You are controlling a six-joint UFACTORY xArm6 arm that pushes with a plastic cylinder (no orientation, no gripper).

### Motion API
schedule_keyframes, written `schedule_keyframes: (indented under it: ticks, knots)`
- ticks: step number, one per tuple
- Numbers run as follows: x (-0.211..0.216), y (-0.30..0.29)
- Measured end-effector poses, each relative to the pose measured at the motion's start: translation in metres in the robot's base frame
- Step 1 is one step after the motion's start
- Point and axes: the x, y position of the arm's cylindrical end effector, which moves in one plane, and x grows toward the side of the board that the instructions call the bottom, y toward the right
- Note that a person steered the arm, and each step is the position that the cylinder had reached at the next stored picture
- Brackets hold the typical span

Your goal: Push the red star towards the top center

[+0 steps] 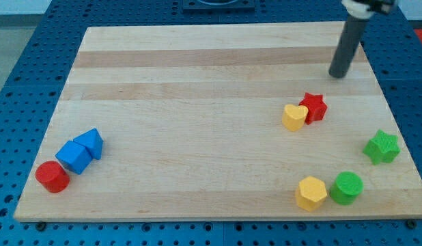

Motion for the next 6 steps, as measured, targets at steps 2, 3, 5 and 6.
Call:
schedule_keyframes:
  ticks: [2, 3, 5, 6]
  knots:
    - [0.043, 0.000]
    - [0.057, 0.000]
    - [0.091, -0.006]
    - [0.103, -0.011]
